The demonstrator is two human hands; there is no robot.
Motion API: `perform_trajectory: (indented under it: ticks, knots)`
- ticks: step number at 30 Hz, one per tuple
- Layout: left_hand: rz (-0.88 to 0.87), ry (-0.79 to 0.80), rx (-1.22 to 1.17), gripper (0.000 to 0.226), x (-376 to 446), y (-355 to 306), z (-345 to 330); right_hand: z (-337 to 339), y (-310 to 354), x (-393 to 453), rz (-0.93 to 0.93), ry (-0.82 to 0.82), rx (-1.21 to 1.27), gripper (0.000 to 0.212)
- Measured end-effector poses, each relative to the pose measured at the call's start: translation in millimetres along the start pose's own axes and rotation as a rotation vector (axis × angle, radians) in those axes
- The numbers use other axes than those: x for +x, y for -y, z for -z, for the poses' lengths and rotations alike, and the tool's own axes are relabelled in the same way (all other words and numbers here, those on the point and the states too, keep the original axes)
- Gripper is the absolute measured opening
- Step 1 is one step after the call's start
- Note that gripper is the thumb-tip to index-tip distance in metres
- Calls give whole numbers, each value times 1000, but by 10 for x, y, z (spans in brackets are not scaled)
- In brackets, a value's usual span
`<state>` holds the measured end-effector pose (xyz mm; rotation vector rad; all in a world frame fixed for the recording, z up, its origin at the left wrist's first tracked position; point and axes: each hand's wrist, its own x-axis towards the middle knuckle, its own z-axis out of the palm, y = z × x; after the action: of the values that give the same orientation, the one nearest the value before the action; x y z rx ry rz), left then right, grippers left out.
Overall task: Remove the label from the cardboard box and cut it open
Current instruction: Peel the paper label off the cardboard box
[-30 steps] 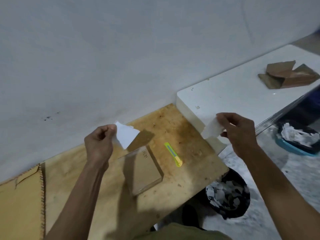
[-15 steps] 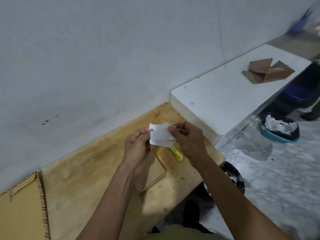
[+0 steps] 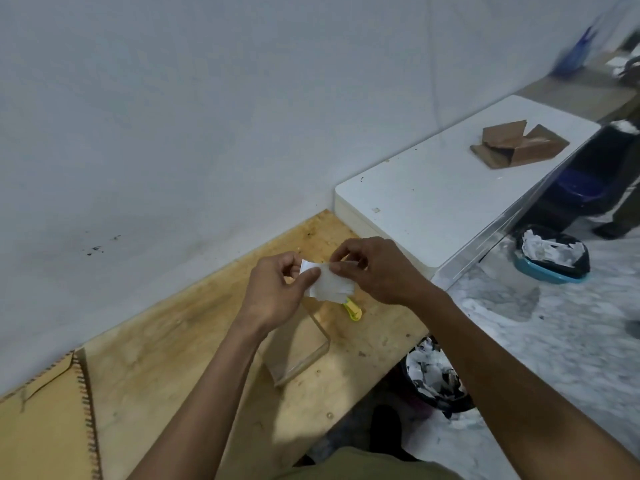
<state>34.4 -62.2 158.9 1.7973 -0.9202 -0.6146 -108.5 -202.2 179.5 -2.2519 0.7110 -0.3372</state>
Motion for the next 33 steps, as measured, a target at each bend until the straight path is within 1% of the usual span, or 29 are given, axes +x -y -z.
perform_trajectory:
  ticks: [2, 5, 7, 10, 12, 13, 15, 17, 21, 23, 26, 27, 29, 31, 32, 33]
  knots:
    - [-57, 25, 162, 7, 9, -53, 29, 52, 25, 16, 44, 46, -52, 5]
    - [-87, 73, 274, 3, 17, -144, 73, 100, 29, 34, 62, 114, -60, 14]
    - [-111, 82, 365, 3, 15, -169, 81, 104, 13, 60, 80, 135, -104, 13]
    - [-203, 76, 580, 10, 30, -169, 45, 88, -10, 67, 150, 99, -213, 14]
    - [-249, 62, 625, 15, 17, -173, 14, 82, -41, 34, 158, 51, -256, 15]
    - [-263, 45, 612, 18, 11, -168, -6, 70, -64, 7, 153, 22, -249, 14]
    - [-277, -4, 537, 21, -3, -160, -58, 32, -112, -70, 132, -60, -136, 13]
    - [-275, -55, 419, 17, -45, -188, -154, -13, -137, -176, 102, -154, 8, 11]
    - [-165, -96, 201, 8, -115, -223, -372, -53, -190, -425, -85, -291, 271, 9]
    - [-146, -99, 140, 7, -136, -246, -519, -40, -214, -527, -153, -345, 408, 9]
    - [-139, -111, 60, 8, -155, -345, -757, 41, -246, -659, -223, -417, 510, 10]
    - [-115, -141, 1, 9, -146, -364, -793, 115, -300, -723, -268, -459, 562, 11]
    - [-23, -283, -144, 11, -44, -310, -723, 385, -524, -913, -389, -610, 665, 12]
    - [34, -410, -194, 7, 97, -184, -530, 754, -839, -1153, -498, -765, 627, 9]
    - [42, -417, -177, 13, 145, -146, -463, 918, -995, -1276, -537, -808, 575, 7]
    - [40, -392, -151, 16, 175, -129, -450, 1042, -1138, -1382, -563, -833, 526, 7]
